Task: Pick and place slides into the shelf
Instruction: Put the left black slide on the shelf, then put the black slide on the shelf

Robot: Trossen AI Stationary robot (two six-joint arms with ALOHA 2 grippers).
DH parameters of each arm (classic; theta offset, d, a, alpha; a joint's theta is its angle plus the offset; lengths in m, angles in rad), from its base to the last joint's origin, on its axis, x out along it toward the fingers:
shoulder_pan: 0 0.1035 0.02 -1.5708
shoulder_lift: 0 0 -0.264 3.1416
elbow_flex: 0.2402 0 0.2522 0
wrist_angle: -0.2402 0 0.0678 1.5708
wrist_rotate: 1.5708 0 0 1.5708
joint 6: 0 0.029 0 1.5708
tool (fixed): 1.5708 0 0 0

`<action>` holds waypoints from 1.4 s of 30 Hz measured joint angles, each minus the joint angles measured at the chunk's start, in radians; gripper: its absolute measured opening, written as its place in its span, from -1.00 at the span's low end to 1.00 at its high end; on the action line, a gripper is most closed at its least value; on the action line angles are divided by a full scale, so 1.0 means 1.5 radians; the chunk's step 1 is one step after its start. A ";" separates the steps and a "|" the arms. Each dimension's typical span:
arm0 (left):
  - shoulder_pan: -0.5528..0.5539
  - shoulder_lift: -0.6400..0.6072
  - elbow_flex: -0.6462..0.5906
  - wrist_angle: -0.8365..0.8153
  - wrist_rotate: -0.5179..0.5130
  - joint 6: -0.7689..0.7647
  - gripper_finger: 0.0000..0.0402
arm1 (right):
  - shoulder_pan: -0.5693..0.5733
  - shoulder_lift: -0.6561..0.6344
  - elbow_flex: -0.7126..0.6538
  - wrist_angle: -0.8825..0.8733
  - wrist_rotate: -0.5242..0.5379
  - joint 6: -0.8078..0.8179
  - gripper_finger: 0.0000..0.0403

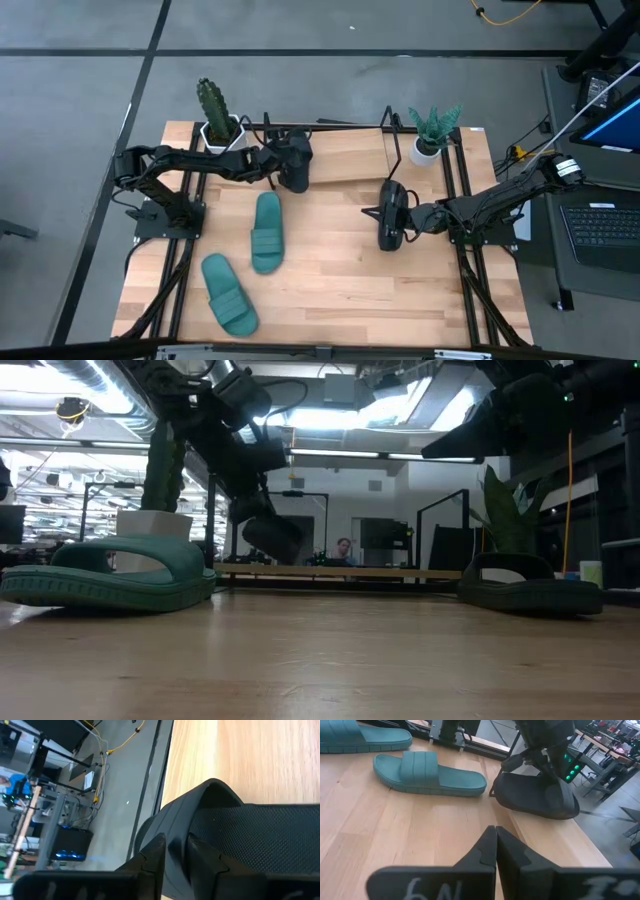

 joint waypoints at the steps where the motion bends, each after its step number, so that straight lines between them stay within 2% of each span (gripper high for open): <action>1: 0.000 0.000 0.000 0.000 -0.001 0.006 -0.63 | 0.000 0.000 0.000 0.000 0.000 0.000 -0.98; 10: 0.000 0.000 0.000 0.008 -0.018 0.011 -0.39 | 0.000 0.000 0.000 0.000 0.000 0.002 -0.98; 18: 0.000 0.000 0.000 0.009 -0.063 0.046 -0.27 | 0.000 0.000 0.000 0.000 0.000 0.002 -0.98; 27: -0.011 0.000 0.000 0.006 -0.065 0.109 -0.26 | 0.000 0.000 0.000 -0.007 0.000 0.002 -0.98; 36: -0.022 0.000 0.000 -0.020 -0.011 0.103 -0.27 | 0.000 0.000 0.000 -0.007 -0.001 0.002 -0.98; 42: -0.024 0.000 0.001 -0.043 -0.028 0.103 -0.27 | 0.000 0.000 0.000 -0.007 -0.017 0.005 -0.98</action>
